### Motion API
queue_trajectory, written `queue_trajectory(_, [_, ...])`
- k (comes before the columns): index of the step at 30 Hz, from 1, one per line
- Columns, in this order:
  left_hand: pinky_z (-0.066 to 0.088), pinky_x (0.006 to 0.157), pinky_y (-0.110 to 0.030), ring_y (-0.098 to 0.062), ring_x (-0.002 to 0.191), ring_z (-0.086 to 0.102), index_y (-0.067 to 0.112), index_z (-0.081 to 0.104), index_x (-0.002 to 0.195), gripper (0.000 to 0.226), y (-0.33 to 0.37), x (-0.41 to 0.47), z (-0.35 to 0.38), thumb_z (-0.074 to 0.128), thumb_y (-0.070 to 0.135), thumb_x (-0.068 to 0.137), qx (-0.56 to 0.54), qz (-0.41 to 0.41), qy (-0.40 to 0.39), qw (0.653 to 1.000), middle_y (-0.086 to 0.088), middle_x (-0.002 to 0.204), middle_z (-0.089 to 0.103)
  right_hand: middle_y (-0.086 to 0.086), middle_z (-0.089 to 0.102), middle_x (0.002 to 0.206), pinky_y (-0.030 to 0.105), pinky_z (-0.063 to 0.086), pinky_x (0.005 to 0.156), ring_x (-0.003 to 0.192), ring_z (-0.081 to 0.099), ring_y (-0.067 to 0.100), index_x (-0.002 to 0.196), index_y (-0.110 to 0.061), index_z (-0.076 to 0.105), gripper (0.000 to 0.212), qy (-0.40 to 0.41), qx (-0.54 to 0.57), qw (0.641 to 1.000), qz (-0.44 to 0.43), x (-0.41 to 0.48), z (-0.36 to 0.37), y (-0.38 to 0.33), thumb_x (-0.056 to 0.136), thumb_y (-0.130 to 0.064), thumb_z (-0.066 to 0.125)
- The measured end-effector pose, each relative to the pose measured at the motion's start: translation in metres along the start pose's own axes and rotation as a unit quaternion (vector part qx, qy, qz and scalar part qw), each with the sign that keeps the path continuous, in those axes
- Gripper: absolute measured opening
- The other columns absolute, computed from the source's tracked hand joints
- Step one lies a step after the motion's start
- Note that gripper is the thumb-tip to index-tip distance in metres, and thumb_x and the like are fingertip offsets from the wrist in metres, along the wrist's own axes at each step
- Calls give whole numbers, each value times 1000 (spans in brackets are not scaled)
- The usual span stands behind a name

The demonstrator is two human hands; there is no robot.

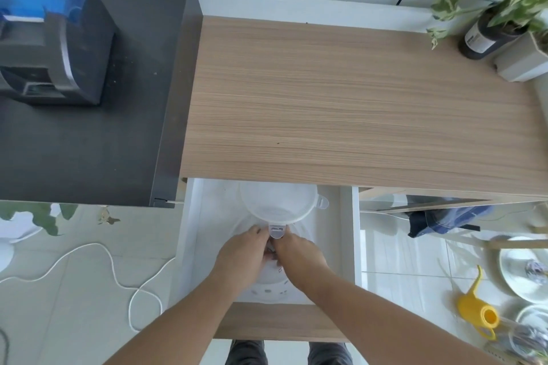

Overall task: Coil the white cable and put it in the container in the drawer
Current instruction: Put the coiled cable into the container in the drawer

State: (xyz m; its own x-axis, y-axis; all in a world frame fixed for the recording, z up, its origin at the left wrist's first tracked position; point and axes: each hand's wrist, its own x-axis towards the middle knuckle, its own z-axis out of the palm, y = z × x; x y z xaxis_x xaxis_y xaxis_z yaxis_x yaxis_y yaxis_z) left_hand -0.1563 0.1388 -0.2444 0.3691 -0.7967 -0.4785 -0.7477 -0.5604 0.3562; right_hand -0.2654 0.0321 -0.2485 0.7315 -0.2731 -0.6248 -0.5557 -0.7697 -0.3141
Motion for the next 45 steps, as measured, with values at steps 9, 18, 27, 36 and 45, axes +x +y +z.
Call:
queue_trajectory(9, [46,91,-35,-24,113,58,15,60,127,37,6,10,15,62,39,97,94,-7,-25,995,-4,124,60,3,61,117,38,60,71,92,70,25,130,-13,46,41,-1,24,1000,-9,0,-9,-2,94,2,57])
queue_trajectory(18, [49,85,-31,-24,113,62,12,49,142,53,15,-8,-17,55,45,101,-6,-64,-40,997,-5,120,61,4,67,92,33,53,57,76,66,25,91,-11,73,16,186,14,978,-94,-47,-15,15,86,3,67])
queue_trajectory(27, [46,90,-37,-30,116,59,7,56,134,49,-12,11,-67,50,43,102,-321,-283,157,890,-13,129,61,3,57,111,33,43,77,96,57,29,122,-16,51,36,151,502,777,347,16,-68,44,100,-44,55])
queue_trajectory(36, [28,54,-31,-23,60,41,10,47,69,40,-23,23,-57,68,35,92,-322,-246,145,903,-3,65,41,5,74,101,27,49,63,81,63,23,117,-15,69,23,171,547,774,269,19,-65,52,94,-15,69])
queue_trajectory(45, [51,64,-33,-19,68,64,14,62,74,34,-31,-61,-30,71,43,92,-237,-232,95,939,1,69,65,-8,68,76,15,44,55,66,61,9,94,-31,68,16,153,463,841,234,-62,-29,31,89,-18,76])
